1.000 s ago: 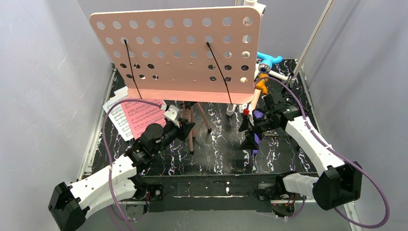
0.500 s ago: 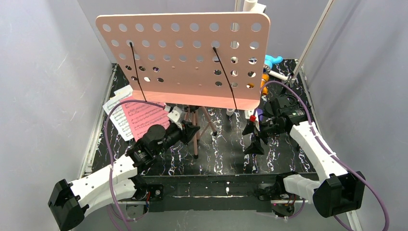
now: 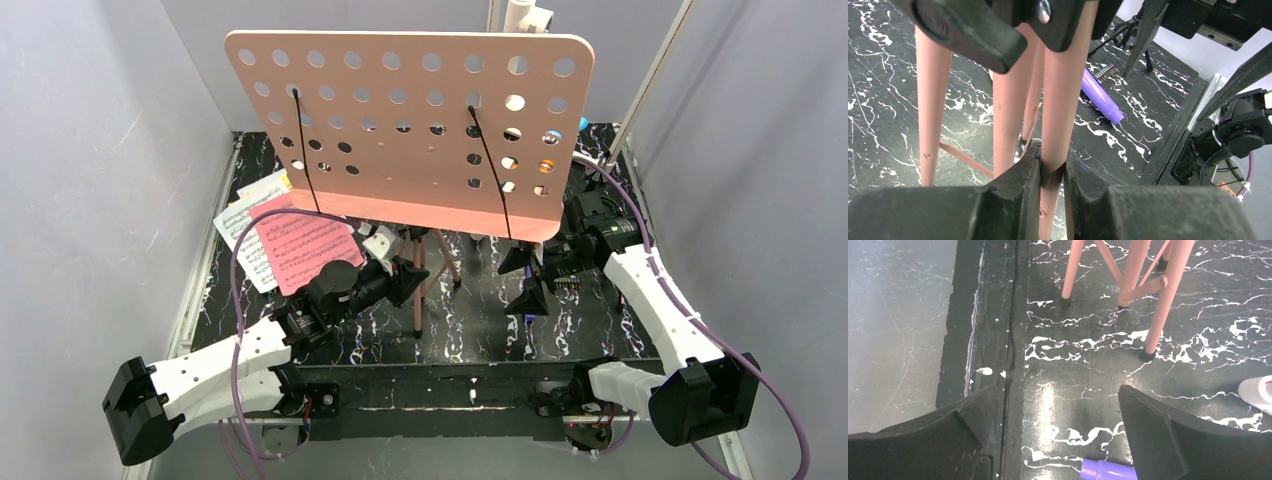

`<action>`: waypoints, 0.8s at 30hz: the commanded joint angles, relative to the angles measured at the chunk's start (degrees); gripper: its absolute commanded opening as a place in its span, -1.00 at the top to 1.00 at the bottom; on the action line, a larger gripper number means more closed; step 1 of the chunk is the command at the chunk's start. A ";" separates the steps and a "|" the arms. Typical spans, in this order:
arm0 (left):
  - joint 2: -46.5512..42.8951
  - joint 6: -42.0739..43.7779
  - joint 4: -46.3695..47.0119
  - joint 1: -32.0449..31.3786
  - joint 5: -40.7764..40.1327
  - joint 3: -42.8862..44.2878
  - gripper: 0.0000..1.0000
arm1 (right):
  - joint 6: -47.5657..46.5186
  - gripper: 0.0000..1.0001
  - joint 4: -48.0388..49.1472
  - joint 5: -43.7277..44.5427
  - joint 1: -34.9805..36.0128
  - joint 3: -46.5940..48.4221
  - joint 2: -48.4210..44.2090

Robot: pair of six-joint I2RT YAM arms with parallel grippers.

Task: Pack up the instrument practice props
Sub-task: Close the music stand at the center of the board.

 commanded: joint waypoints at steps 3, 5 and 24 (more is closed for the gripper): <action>1.33 -4.05 4.39 -3.81 2.16 4.65 1.00 | 0.01 -1.00 -0.86 -3.68 -0.18 3.48 1.10; 2.01 -3.93 4.44 -4.60 1.28 5.09 1.00 | 0.62 -1.00 -0.11 -3.60 -0.17 3.38 1.12; 1.54 -1.05 4.82 -9.22 -2.59 6.42 1.00 | 4.64 -1.00 4.71 -6.10 -0.17 6.90 4.00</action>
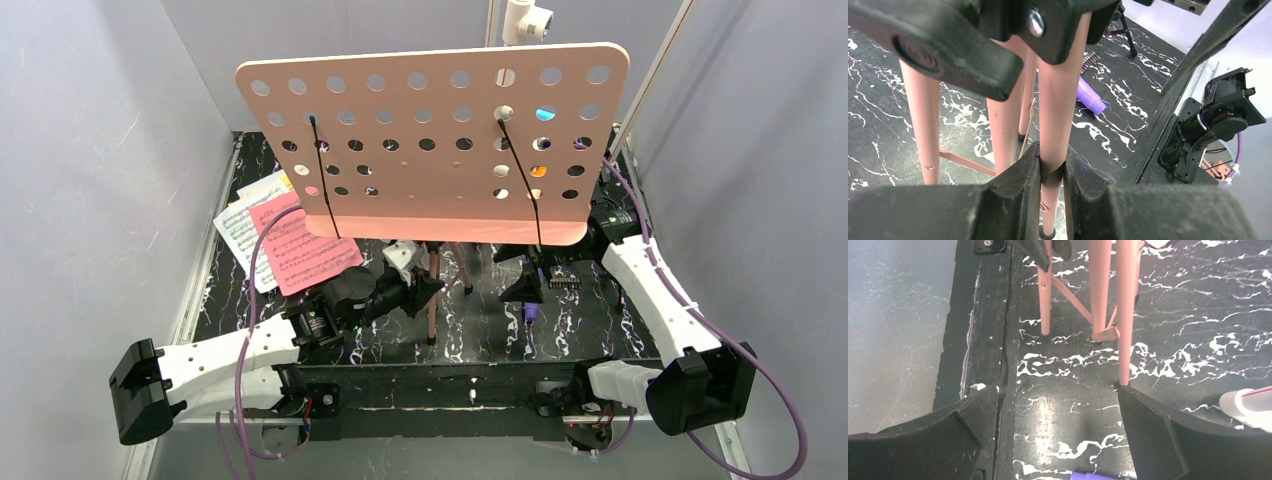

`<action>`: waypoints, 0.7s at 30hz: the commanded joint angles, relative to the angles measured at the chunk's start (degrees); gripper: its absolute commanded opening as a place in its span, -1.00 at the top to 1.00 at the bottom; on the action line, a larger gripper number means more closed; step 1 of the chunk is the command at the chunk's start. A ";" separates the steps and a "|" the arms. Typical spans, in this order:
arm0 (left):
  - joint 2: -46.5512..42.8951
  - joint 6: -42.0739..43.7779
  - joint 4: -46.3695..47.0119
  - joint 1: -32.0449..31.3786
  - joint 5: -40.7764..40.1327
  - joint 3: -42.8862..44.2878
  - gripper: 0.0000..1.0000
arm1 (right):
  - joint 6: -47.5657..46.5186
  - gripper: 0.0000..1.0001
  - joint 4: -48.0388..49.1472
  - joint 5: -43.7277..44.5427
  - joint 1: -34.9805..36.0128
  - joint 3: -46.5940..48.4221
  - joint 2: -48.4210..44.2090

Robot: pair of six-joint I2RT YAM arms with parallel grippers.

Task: Pack up the instrument practice props
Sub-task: Close the music stand at the center of the board.

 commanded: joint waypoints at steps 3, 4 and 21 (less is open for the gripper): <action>-3.10 -2.59 5.33 -1.51 1.88 3.01 1.00 | -0.52 -1.00 0.87 -4.24 -0.17 4.72 2.13; -2.96 -2.56 5.34 -1.50 2.25 3.27 1.00 | -1.18 -1.00 0.69 -4.30 -0.19 4.80 2.17; 5.44 -1.58 6.76 -2.11 6.42 11.67 1.00 | -1.83 -1.00 5.89 -4.74 0.35 5.12 4.34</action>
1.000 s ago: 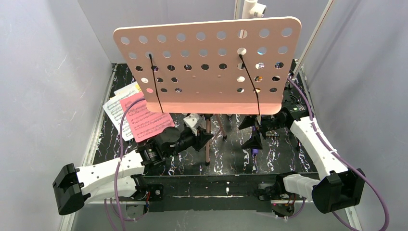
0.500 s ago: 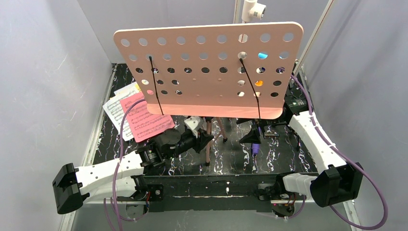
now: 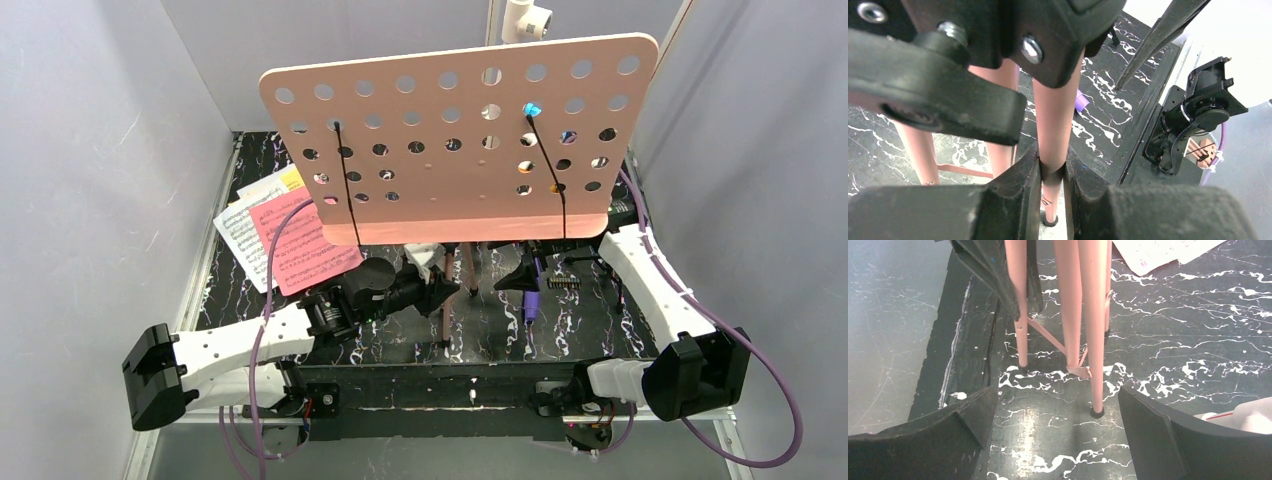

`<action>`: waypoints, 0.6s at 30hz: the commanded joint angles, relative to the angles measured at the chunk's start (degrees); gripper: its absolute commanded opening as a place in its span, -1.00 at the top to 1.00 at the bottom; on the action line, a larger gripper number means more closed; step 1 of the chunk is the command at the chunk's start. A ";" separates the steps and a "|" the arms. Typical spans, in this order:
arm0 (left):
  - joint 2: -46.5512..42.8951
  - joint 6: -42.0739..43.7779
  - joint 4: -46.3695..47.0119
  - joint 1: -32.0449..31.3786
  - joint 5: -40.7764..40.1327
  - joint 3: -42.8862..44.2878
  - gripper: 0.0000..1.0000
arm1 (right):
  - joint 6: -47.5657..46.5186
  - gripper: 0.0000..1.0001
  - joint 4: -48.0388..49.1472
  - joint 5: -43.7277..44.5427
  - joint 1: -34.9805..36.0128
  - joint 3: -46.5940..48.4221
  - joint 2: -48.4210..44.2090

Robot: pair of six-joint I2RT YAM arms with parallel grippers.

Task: Pack up the instrument practice props
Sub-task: Close the music stand at the center of the board.

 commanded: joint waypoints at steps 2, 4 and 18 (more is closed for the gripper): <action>0.01 -2.33 10.40 -0.78 4.51 5.99 1.00 | 2.80 -1.00 5.05 -1.60 0.34 0.11 -0.48; 0.84 -2.49 10.94 -0.94 5.11 6.63 1.00 | 3.61 -1.00 6.17 -1.50 0.34 -0.76 -0.99; 7.04 -5.07 16.96 -3.25 6.95 8.31 1.00 | 9.73 -0.69 11.69 -7.32 1.97 -3.86 -0.55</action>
